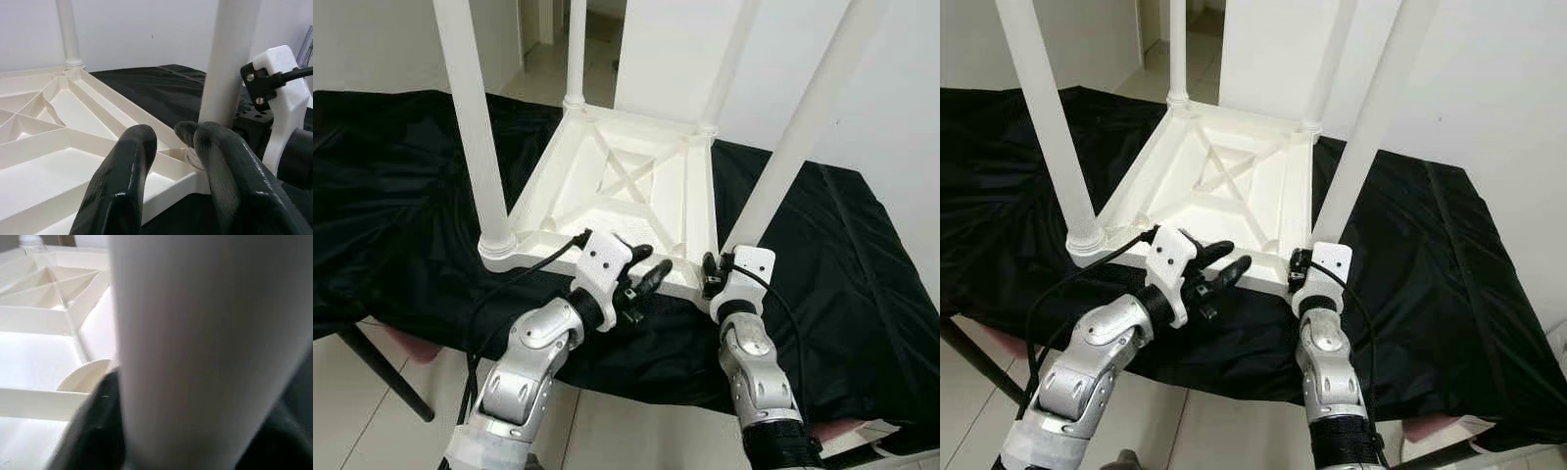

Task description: Building children table

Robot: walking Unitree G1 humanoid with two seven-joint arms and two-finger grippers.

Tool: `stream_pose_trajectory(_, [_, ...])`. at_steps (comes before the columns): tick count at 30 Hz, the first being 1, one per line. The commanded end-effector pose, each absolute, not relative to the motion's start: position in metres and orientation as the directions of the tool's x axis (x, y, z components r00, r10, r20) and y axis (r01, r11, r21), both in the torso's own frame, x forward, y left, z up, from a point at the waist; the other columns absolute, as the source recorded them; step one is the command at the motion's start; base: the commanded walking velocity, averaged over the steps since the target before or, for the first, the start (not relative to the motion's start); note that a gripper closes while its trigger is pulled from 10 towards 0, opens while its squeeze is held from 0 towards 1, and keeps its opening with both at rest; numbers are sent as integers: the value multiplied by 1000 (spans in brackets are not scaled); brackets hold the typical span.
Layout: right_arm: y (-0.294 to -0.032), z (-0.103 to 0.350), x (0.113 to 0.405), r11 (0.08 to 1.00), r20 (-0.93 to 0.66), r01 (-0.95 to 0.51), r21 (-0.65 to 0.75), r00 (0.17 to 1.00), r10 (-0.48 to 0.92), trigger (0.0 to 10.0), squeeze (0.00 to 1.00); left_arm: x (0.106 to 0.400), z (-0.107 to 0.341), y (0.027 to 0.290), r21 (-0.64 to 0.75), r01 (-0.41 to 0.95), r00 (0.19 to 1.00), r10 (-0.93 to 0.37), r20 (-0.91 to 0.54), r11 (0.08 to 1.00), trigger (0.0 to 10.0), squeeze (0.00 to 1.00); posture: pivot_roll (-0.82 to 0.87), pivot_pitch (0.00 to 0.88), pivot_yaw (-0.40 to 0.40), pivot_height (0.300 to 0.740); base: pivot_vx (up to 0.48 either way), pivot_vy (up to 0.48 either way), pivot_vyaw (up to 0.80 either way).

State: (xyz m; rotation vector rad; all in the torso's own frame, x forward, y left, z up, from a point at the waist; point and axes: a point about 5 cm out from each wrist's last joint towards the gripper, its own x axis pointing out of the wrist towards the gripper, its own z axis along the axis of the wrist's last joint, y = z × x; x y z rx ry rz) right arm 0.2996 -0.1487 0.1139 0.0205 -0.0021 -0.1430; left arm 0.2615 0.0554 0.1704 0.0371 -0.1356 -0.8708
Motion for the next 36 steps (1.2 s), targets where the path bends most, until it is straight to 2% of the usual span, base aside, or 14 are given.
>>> stream_pose_trajectory(1, [-166, 110, 300, 979, -23, 201, 13, 979, -201, 10000, 1000, 264, 172, 57, 84, 698, 703, -703, 106, 711, 10000, 0, 159, 0, -113, 740, 0, 0, 0])
stream_pose_trajectory(4, [-165, 115, 302, 986, 9, 160, 49, 987, -161, 10000, 1000, 265, 173, 58, 85, 694, 707, -699, 108, 715, 10000, 0, 157, 0, -107, 740, 0, 0, 0])
stream_pose_trajectory(6, [-157, 127, 306, 991, 79, -21, 133, 997, 10, 10000, 1000, 268, 175, 60, 89, 692, 708, -697, 113, 717, 10000, 0, 155, 0, -104, 740, 0, 0, 0])
stream_pose_trajectory(10, [-159, 133, 306, 993, 112, -60, 106, 993, 48, 10000, 1000, 269, 175, 59, 89, 694, 706, -699, 114, 715, 10000, 0, 153, 0, -98, 740, 0, 0, 0])
stream_pose_trajectory(11, [-160, 134, 306, 989, 119, -124, 82, 986, 114, 10000, 0, 270, 176, 60, 89, 694, 706, -699, 115, 715, 10000, 0, 153, 0, -96, 740, 0, 0, 0])
stream_pose_trajectory(15, [-163, 136, 302, 932, 93, -362, 15, 929, 359, 10000, 0, 271, 178, 61, 83, 693, 706, -698, 122, 716, 10000, 0, 151, 0, -91, 740, 0, 0, 0])
stream_pose_trajectory(19, [-167, 135, 298, 878, 68, -475, -60, 875, 479, 10000, 0, 272, 178, 62, 84, 693, 706, -698, 123, 716, 10000, 0, 151, 0, -91, 740, 0, 0, 0])
stream_pose_trajectory(21, [-177, 134, 300, 789, 12, -599, -137, 796, 606, 10000, 0, 272, 179, 60, 89, 700, 698, -705, 122, 708, 10000, 0, 148, 0, -88, 740, 0, 0, 0])
stream_pose_trajectory(26, [-180, 130, 306, 737, -47, -655, -169, 752, 658, 10000, 0, 274, 180, 60, 89, 706, 692, -711, 123, 703, 10000, 0, 154, 0, -88, 740, 0, 0, 0])
stream_pose_trajectory(32, [-179, 120, 314, 726, -102, -660, -194, 750, 654, 10000, 0, 270, 177, 57, 92, 730, 670, -735, 103, 677, 10000, 0, 162, 0, -89, 740, 0, 0, 0])
stream_pose_trajectory(33, [-179, 119, 315, 721, -104, -665, -193, 745, 659, 6078, 0, 270, 177, 57, 94, 731, 669, -737, 101, 676, 10000, 0, 162, 0, -89, 740, 0, 0, 0])
stream_pose_trajectory(34, [-179, 119, 315, 721, -104, -665, -193, 745, 659, 6078, 0, 270, 177, 57, 94, 731, 669, -737, 101, 676, 10000, 0, 162, 0, -89, 740, 0, 0, 0])
stream_pose_trajectory(35, [-177, 116, 316, 711, -104, -681, -176, 731, 675, 4588, 0, 270, 177, 56, 93, 735, 665, -740, 101, 672, 10000, 0, 165, 0, -85, 740, 0, 0, 0])
stream_pose_trajectory(36, [-176, 114, 317, 705, -103, -691, -161, 722, 684, 1059, 0, 270, 177, 54, 92, 738, 661, -744, 101, 668, 10000, 0, 170, 0, -84, 740, 0, 0, 0])
